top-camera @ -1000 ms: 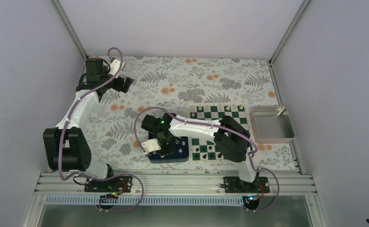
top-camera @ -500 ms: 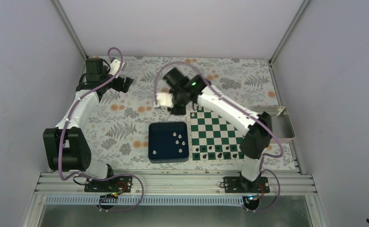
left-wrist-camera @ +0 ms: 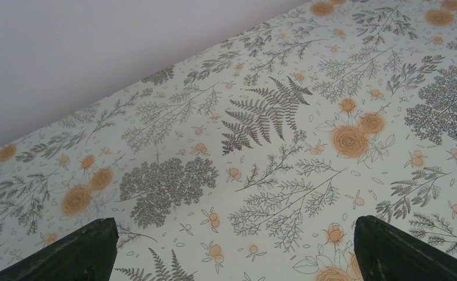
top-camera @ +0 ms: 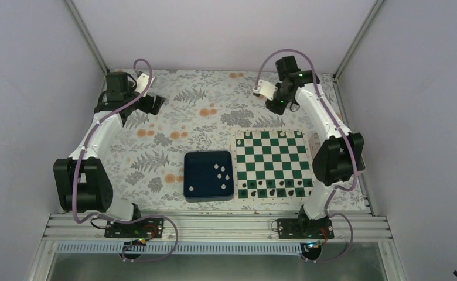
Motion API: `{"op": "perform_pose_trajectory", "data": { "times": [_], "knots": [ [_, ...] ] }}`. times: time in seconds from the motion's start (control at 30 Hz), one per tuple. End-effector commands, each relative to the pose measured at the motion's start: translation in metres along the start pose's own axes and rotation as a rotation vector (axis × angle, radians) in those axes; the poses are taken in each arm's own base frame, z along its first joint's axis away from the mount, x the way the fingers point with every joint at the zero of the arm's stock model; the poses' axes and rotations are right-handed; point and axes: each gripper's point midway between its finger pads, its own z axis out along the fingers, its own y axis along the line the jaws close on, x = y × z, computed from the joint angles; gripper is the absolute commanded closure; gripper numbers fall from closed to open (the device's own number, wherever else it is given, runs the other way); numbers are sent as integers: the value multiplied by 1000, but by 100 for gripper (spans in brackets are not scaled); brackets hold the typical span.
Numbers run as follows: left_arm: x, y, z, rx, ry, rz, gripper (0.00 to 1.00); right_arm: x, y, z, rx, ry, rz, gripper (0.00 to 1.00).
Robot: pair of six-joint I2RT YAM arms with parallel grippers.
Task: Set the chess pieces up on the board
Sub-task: Place the chess piece on the chessboard.
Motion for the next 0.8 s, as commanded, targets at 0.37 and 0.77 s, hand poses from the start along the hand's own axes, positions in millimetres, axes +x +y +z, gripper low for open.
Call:
{"op": "perform_pose_trajectory", "data": {
  "times": [0.37, 0.77],
  "knots": [
    [-6, 2, -3, 0, -22, 11, 0, 73, 43, 86, -242, 80, 84, 90],
    [-5, 2, -2, 2, -18, 11, 0, 81, 49, 121, -287, 110, 89, 89]
  ]
}}
